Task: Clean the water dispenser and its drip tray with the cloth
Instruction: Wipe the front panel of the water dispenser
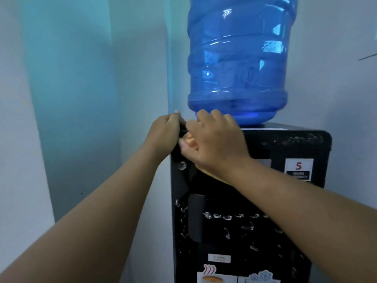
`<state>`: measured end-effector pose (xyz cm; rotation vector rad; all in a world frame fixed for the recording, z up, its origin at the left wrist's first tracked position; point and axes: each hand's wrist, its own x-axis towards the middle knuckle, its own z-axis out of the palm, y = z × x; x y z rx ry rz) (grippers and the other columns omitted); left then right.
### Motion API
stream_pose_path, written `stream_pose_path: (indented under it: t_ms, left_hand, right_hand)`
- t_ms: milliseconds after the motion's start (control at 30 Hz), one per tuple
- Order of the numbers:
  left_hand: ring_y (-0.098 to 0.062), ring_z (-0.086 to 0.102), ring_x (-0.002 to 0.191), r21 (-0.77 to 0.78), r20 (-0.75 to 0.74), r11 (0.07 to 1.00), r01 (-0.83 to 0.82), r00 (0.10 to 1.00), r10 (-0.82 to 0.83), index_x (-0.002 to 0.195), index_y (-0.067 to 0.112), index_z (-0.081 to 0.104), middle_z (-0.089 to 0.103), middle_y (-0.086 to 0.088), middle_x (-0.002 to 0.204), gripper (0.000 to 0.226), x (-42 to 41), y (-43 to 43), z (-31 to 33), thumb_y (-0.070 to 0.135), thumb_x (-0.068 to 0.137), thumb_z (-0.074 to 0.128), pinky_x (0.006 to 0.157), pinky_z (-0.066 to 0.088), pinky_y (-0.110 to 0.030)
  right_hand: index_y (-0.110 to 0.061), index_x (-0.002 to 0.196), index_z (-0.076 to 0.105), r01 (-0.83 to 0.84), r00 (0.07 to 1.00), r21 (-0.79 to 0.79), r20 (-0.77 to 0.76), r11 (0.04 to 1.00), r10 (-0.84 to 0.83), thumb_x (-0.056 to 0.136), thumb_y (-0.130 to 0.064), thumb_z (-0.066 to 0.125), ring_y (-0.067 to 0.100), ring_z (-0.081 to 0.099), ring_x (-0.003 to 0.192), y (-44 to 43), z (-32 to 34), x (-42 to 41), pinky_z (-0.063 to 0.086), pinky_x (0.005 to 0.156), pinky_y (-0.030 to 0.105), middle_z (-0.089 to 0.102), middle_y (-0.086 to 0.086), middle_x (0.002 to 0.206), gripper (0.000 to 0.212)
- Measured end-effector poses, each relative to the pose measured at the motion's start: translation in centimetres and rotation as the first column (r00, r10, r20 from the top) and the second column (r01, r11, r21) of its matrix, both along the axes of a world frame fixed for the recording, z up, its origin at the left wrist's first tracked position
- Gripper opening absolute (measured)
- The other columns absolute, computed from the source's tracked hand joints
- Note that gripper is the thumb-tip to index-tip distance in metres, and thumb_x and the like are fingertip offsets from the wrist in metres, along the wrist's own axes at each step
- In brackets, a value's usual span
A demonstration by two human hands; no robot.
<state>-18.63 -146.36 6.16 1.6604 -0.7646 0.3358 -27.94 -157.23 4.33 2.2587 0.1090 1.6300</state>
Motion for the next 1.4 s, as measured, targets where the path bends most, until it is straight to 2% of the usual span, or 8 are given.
stream_pose_path:
  t_ms: [200, 433, 633, 800, 967, 1067, 1200, 1400]
  left_hand:
    - [-0.018, 0.058, 0.082, 0.149, 0.148, 0.979, -0.137, 0.982, 0.115, 0.085, 0.013, 0.074, 0.068, -0.001, 0.088, 0.050, -0.9, -0.4, 1.2, 0.031, 0.104, 0.032, 0.072, 0.039, -0.028]
    - [-0.035, 0.055, 0.113, 0.305, 0.252, 0.934, -0.187, 0.961, 0.110, 0.111, 0.005, 0.066, 0.062, -0.020, 0.120, 0.049, -2.1, -1.3, 0.1, 0.031, 0.107, 0.024, 0.095, 0.041, -0.037]
    - [-0.041, 0.059, 0.100, 0.351, 0.290, 0.893, -0.283, 0.939, 0.184, 0.066, 0.021, 0.040, 0.066, -0.026, 0.105, 0.043, -2.3, -0.9, 0.2, 0.028, 0.107, 0.029, 0.074, 0.037, -0.031]
    - [-0.038, 0.055, 0.111, 0.344, 0.245, 0.912, -0.225, 0.959, 0.144, 0.111, 0.004, 0.066, 0.065, -0.022, 0.119, 0.046, -2.3, -0.9, 0.1, 0.024, 0.106, 0.025, 0.097, 0.043, -0.047]
    - [-0.039, 0.056, 0.108, 0.357, 0.262, 0.899, -0.254, 0.951, 0.165, 0.109, 0.005, 0.066, 0.066, -0.021, 0.116, 0.052, -2.2, -1.0, 0.1, 0.031, 0.101, 0.022, 0.096, 0.044, -0.050]
    - [-0.040, 0.055, 0.110, 0.328, 0.249, 0.913, -0.243, 0.954, 0.164, 0.108, 0.009, 0.068, 0.066, -0.020, 0.119, 0.062, -2.2, -0.9, 0.0, 0.041, 0.091, 0.018, 0.099, 0.043, -0.050]
    - [-0.031, 0.057, 0.111, 0.260, 0.199, 0.941, -0.216, 0.966, 0.167, 0.109, 0.023, 0.075, 0.067, -0.011, 0.121, 0.053, -1.4, -0.9, -0.3, 0.035, 0.103, 0.023, 0.104, 0.041, -0.041]
    - [-0.025, 0.057, 0.102, 0.213, 0.183, 0.954, -0.210, 0.968, 0.172, 0.104, 0.025, 0.076, 0.069, -0.011, 0.115, 0.053, -1.1, -1.3, -0.1, 0.035, 0.106, 0.025, 0.089, 0.038, -0.029]
  right_hand:
    - [-0.014, 0.077, 0.058, 0.016, 0.998, -0.080, 0.067, 0.997, -0.011, 0.084, -0.035, 0.052, 0.031, 0.052, 0.066, -5.1, 0.4, -1.9, 0.042, 0.057, 0.040, 0.052, 0.008, 0.074, 0.023]
    - [-0.014, 0.065, 0.048, 0.153, 0.969, 0.089, 0.181, 0.984, -0.167, 0.075, -0.025, 0.052, 0.031, 0.045, 0.058, -5.2, 0.0, -1.9, 0.030, 0.055, 0.036, 0.045, 0.008, 0.067, 0.015]
    - [-0.016, 0.065, 0.049, 0.048, 0.980, 0.023, 0.192, 0.999, -0.051, 0.080, -0.028, 0.052, 0.027, 0.046, 0.053, -2.5, -0.4, 0.0, 0.038, 0.051, 0.036, 0.047, 0.006, 0.062, 0.020]
    - [-0.017, 0.069, 0.048, 0.100, 0.988, -0.038, 0.123, 0.994, -0.095, 0.082, -0.025, 0.050, 0.032, 0.048, 0.059, -9.4, -0.7, -4.8, 0.035, 0.053, 0.041, 0.048, 0.009, 0.069, 0.015]
    - [-0.012, 0.078, 0.054, 0.415, 0.909, 0.103, -0.079, 0.904, -0.409, 0.087, -0.028, 0.032, 0.036, 0.049, 0.075, -19.6, -1.3, -13.6, 0.041, 0.062, 0.047, 0.049, 0.014, 0.080, 0.029]
    - [-0.008, 0.077, 0.052, 0.279, 0.947, 0.312, 0.068, 0.908, -0.314, 0.091, -0.027, 0.035, 0.038, 0.050, 0.078, -19.0, 0.5, -16.2, 0.041, 0.062, 0.044, 0.049, 0.016, 0.082, 0.029]
    - [-0.012, 0.082, 0.059, -0.091, 0.994, -0.072, 0.055, 0.993, 0.095, 0.084, -0.012, 0.048, 0.030, 0.046, 0.076, -10.0, 2.9, -9.8, 0.036, 0.067, 0.043, 0.054, 0.012, 0.083, 0.011]
    - [-0.015, 0.073, 0.058, 0.097, 0.995, -0.043, -0.029, 0.994, -0.098, 0.090, -0.041, 0.045, 0.029, 0.053, 0.062, -7.0, 0.0, -3.8, 0.038, 0.052, 0.038, 0.054, 0.008, 0.073, 0.034]
